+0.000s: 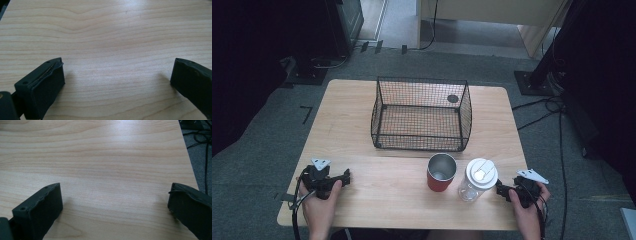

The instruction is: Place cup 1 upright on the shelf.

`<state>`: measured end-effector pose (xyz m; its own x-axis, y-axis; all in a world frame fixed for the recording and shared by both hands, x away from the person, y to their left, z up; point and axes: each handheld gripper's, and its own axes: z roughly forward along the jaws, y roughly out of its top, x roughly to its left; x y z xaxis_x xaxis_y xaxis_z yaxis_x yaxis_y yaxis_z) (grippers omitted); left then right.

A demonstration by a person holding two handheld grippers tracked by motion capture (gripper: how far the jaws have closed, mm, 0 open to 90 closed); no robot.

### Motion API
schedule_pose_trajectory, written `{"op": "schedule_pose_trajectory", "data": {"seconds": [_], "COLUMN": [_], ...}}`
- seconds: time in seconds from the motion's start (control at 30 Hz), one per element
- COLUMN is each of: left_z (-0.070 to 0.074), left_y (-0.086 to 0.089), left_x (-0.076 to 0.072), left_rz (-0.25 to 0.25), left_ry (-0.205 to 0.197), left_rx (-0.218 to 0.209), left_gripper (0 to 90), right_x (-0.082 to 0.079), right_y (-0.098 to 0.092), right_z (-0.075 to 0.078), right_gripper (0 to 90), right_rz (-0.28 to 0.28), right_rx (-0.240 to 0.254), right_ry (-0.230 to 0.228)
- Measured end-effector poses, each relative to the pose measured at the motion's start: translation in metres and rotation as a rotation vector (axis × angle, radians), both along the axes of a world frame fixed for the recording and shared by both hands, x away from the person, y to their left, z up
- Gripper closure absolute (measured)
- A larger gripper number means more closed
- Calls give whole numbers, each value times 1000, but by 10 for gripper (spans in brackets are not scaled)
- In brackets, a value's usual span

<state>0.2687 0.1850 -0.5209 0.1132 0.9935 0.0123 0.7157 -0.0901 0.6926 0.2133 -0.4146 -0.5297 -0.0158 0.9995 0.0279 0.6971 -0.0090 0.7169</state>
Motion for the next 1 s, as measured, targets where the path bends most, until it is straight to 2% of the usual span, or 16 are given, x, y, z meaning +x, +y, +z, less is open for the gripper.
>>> {"op": "schedule_pose_trajectory", "data": {"seconds": [0.13, 0.17, 0.27, 0.37, 0.43, 0.5, 0.53, 0.63, 0.8, 0.83, 1.0], "left_z": [0, 0, 1, 3, 5, 11, 11, 22, 33, 38, 41], "left_y": [-2, -2, -1, -4, -8, -18, -18, -29, -42, -50, -67], "left_x": [-1, -2, -3, -5, -8, -11, -11, -15, -19, -20, -22], "left_rz": [16, -1, 1, 4, -22, -62, -62, -101, -139, -165, -214], "left_ry": [0, 1, 10, -1, -15, -38, -38, -69, -99, -106, -118], "left_rx": [1, 0, 3, -3, -23, -22, -22, -45, -47, -48, -50], "left_gripper": [0, 0, 0, 0, 0, 0, 0, 0, 0, 0, 0], "right_x": [0, 0, 0, 0, 0, 0, 0, 0, 0, 0, 0], "right_y": [0, 0, 0, 0, 0, 0, 0, 0, 0, 0, 0], "right_z": [0, 0, 0, 0, 0, 0, 0, 0, 0, 0, 0], "right_gripper": [0, 0, 0, 0, 0, 0, 0, 0, 0, 0, 0], "right_rz": [0, 0, 5, 5, 5, 4, 4, 5, 6, 5, 6], "right_rx": [0, 0, 1, 1, 1, 2, 2, 2, 0, 1, 1], "right_ry": [0, 0, 0, 0, -1, 0, 0, 0, 0, 0, 0]}}
